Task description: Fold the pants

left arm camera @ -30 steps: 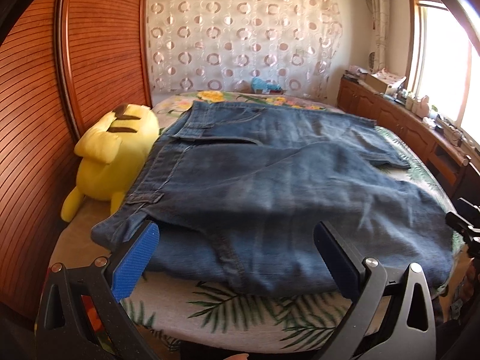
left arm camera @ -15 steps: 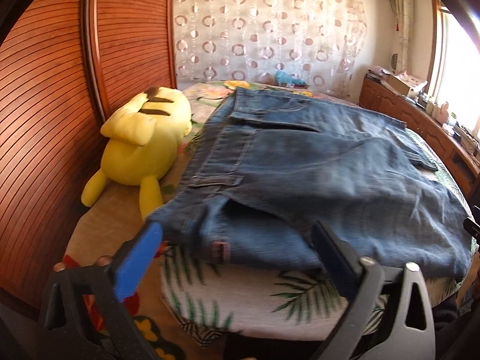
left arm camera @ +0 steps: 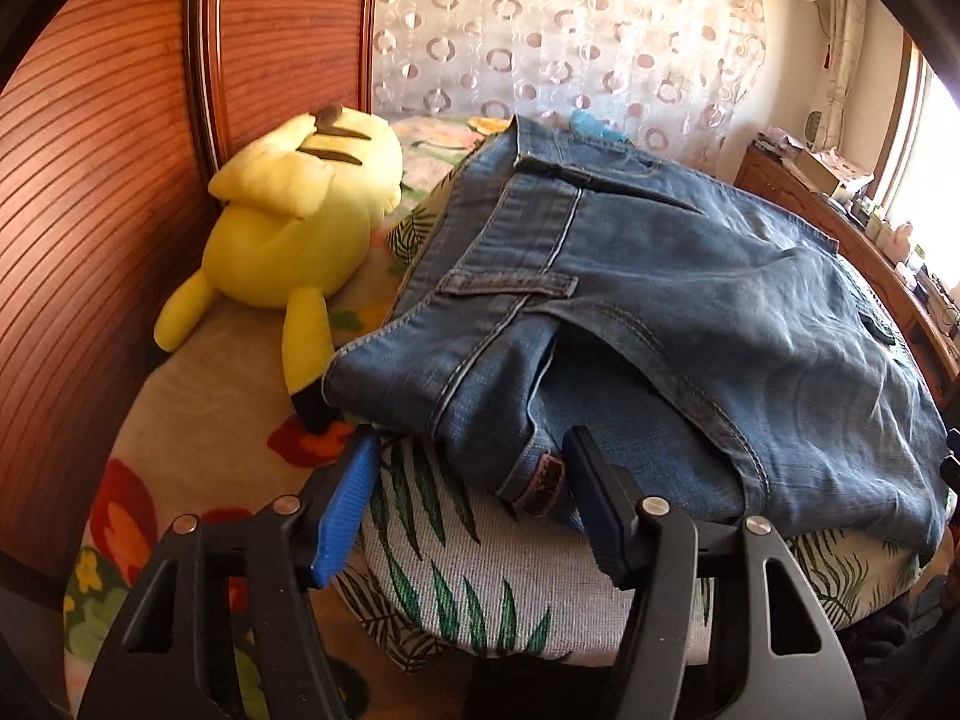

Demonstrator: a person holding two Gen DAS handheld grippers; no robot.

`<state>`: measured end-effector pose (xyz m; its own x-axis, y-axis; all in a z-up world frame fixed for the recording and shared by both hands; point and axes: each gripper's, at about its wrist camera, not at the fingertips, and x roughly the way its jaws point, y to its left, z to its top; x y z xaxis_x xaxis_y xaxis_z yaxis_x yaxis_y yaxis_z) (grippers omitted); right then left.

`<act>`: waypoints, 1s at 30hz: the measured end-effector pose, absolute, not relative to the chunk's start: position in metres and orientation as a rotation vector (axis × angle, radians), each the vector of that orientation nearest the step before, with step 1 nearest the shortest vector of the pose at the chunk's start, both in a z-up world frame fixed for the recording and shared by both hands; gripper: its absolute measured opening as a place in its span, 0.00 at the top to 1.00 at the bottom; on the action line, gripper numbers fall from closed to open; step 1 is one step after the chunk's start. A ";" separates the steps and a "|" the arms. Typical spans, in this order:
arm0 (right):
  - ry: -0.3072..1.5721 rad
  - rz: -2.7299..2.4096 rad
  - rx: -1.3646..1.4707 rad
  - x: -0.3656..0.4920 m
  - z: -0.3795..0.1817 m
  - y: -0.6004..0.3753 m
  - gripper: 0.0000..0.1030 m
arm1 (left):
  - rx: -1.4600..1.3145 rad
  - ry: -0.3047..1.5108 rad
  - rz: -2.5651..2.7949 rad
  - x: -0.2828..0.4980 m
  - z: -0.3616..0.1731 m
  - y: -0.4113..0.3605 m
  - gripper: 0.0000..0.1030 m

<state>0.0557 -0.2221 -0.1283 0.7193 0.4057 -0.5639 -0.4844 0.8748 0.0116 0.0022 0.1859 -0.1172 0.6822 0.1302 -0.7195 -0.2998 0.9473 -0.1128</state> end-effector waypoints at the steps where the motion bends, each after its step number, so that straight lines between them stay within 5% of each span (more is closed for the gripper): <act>1: 0.590 0.498 -0.144 0.055 -0.128 -0.222 0.00 | -0.232 0.784 0.241 0.003 -0.117 0.186 0.43; 12: 0.609 0.561 -0.163 0.058 -0.125 -0.224 0.00 | -0.205 0.745 0.206 0.007 -0.103 0.177 0.82; 30: 0.613 0.702 -0.199 0.053 -0.129 -0.223 0.08 | -0.065 0.611 0.144 0.040 -0.035 0.142 0.86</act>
